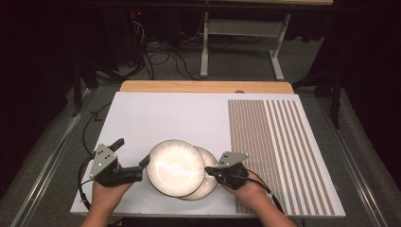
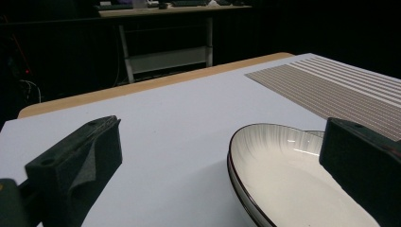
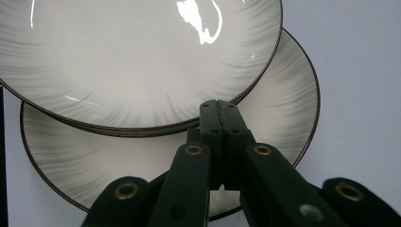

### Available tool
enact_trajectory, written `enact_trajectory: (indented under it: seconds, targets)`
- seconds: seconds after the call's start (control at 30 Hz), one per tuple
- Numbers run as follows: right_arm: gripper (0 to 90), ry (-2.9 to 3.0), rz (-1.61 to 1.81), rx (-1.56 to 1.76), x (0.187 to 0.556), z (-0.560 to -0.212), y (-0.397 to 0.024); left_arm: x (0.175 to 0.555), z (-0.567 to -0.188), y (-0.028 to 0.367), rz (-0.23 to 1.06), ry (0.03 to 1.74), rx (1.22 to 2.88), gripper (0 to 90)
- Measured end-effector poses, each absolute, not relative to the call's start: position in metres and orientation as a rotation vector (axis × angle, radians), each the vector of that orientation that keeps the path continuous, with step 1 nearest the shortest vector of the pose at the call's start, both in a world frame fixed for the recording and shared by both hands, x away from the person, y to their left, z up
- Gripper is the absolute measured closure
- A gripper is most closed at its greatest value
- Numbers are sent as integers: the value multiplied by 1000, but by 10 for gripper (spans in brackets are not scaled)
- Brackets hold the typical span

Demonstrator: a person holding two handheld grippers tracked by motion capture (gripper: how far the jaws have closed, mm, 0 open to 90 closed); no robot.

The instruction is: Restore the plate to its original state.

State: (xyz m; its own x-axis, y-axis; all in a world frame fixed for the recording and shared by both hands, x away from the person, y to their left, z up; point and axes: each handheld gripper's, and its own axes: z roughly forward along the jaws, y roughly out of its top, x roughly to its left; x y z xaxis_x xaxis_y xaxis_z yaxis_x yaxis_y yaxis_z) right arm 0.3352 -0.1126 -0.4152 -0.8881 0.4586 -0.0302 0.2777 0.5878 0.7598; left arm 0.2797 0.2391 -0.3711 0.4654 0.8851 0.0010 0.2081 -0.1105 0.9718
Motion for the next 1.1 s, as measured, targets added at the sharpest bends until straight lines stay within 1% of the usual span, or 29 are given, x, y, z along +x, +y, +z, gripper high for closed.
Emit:
enact_trajectory:
  seconds: [1.1]
  targets:
    - [900,2583,1176,626,336,-413,-118,279,-371,240,768,972,1609,3]
